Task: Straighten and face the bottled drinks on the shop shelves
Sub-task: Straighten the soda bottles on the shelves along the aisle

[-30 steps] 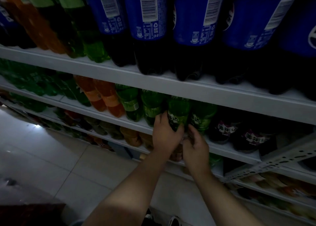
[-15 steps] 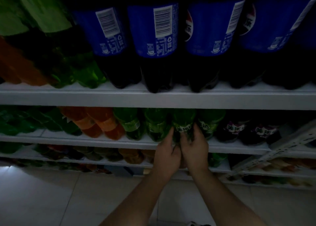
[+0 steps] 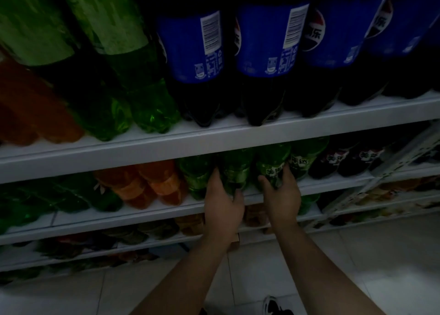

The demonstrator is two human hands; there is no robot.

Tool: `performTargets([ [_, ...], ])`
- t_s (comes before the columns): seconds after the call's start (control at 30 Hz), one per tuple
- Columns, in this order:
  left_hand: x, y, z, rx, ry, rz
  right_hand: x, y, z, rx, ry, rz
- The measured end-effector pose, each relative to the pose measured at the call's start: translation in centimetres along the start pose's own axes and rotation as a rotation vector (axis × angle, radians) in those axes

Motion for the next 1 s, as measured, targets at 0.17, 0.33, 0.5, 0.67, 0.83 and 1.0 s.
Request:
performTargets([
  [0.17,-1.2,1.6,-2.0,0.027,-0.031,0.109,0.7,0.2,0.3,-0.091,0.029,0.010],
  [0.33,-1.3,2.7,-2.9,-0.099,-0.126,0.078,0.1,-0.5,0.7,-0.064,0.025,-0.015],
  [0.5,-1.1,2.4,-2.2,-0.121,-0.053,0.022,-1.1,-1.9,2.2,0.024,-0.094,0.036],
  [0.67,-0.4,1.3,-3.1,0.095,-0.036,0.068,0.6,0.6,3.7,0.427,-0.238,-0.080],
  [0.83,-0.6,0.5,-3.3,0.164,-0.074,-0.031,1.8,2.4,4.4,0.538,-0.211,-0.087],
  [1.0,-0.4,1.0,-0.7,0.005,-0.266,-0.090,2.4,3.2,5.5,0.549,-0.132,-0.170],
])
Point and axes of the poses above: each hand's wrist, its own z-axis away from the middle knuckle, its own y-axis out of the palm, x = y × z, the point moved 5 cm from there along -z, towards the middle knuckle, and after that the axes turned 3 degrees about z, right-handed, at the moved point
